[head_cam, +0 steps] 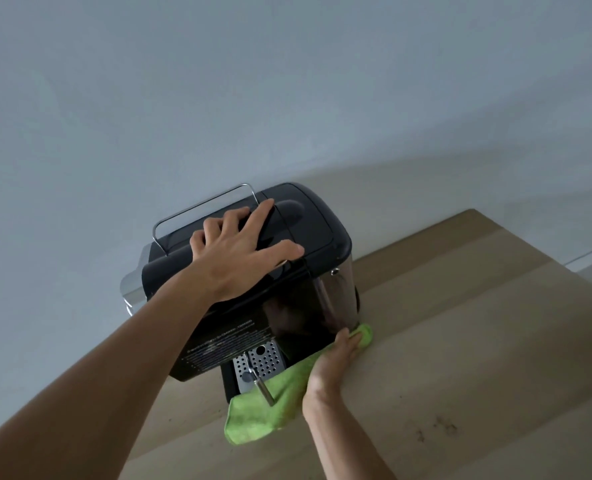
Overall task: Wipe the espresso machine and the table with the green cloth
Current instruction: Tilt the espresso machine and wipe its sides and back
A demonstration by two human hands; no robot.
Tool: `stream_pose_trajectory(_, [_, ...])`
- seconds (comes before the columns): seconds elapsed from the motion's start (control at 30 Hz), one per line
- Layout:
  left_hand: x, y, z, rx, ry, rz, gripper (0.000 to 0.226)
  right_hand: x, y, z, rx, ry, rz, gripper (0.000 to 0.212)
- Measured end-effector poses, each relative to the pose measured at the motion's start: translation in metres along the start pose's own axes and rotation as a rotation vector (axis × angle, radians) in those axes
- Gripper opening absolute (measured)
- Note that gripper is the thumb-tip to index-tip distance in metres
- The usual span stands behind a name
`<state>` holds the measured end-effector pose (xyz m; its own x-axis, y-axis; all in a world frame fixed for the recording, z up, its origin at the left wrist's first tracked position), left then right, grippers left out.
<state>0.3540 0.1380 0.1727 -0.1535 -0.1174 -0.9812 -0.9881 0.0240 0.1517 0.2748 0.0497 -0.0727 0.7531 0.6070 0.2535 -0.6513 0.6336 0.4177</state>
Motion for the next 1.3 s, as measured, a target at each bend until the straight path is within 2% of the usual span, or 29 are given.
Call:
stream_pose_trajectory(0.07, [-0.001,0.001,-0.001,-0.008,0.001,0.006,0.098,-0.005,-0.016,-0.006,0.075,-0.037,0.005,0.057])
stream_pose_trajectory(0.17, [-0.001,0.001,-0.001,-0.015,0.008,0.017,0.098,-0.005,-0.044,0.013,0.101,0.08,0.147,0.047])
stream_pose_trajectory(0.2, [-0.001,0.001,-0.001,-0.017,0.009,0.016,0.098,-0.006,-0.051,0.017,0.14,0.054,0.162,0.043])
stream_pose_trajectory(0.37, [-0.001,0.0,0.001,-0.027,0.005,0.017,0.094,-0.03,-0.084,0.025,0.125,0.278,0.12,0.034])
stream_pose_trajectory(0.47, [-0.001,-0.001,0.002,-0.031,0.009,0.005,0.093,-0.031,-0.107,0.029,0.019,0.341,0.073,0.037])
stream_pose_trajectory(0.63, [-0.002,-0.002,0.003,-0.022,0.011,0.012,0.092,-0.001,-0.13,0.022,-0.049,0.583,0.43,0.027])
stream_pose_trajectory(0.77, [-0.002,0.0,0.002,-0.015,-0.001,0.023,0.094,0.007,-0.148,0.028,-0.151,0.902,0.625,0.03])
stream_pose_trajectory(0.93, [-0.003,0.003,-0.001,-0.014,0.002,0.024,0.095,0.037,-0.176,0.042,-0.272,1.025,0.708,0.026])
stream_pose_trajectory(1.07, [-0.002,0.004,-0.001,-0.016,0.006,0.029,0.095,0.068,-0.185,0.051,-0.343,1.01,0.792,0.012])
stream_pose_trajectory(1.1, [-0.003,0.003,-0.001,-0.017,0.012,0.027,0.095,0.072,-0.184,0.055,-0.343,0.997,0.806,0.014])
stream_pose_trajectory(1.13, [-0.004,0.002,-0.001,-0.019,0.014,0.024,0.094,0.073,-0.184,0.057,-0.348,0.991,0.814,0.02])
stream_pose_trajectory(1.23, [-0.003,0.0,0.001,-0.034,0.018,0.023,0.094,0.066,-0.175,0.059,-0.425,1.057,0.91,0.013])
stream_pose_trajectory(1.3, [-0.002,-0.001,0.002,-0.028,0.018,0.023,0.094,0.051,-0.166,0.054,-0.408,1.075,0.986,0.016])
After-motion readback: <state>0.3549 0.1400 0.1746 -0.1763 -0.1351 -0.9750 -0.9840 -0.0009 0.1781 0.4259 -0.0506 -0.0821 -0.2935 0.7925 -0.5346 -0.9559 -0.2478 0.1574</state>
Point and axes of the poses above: each hand's wrist, its own y-axis away from the middle knuckle, its own x-axis out of the palm, z = x × y, the point moved 7 cm from there along -y, towards the middle knuckle, and after that the axes turned 13 degrees about -x, right-handed, at the moved point
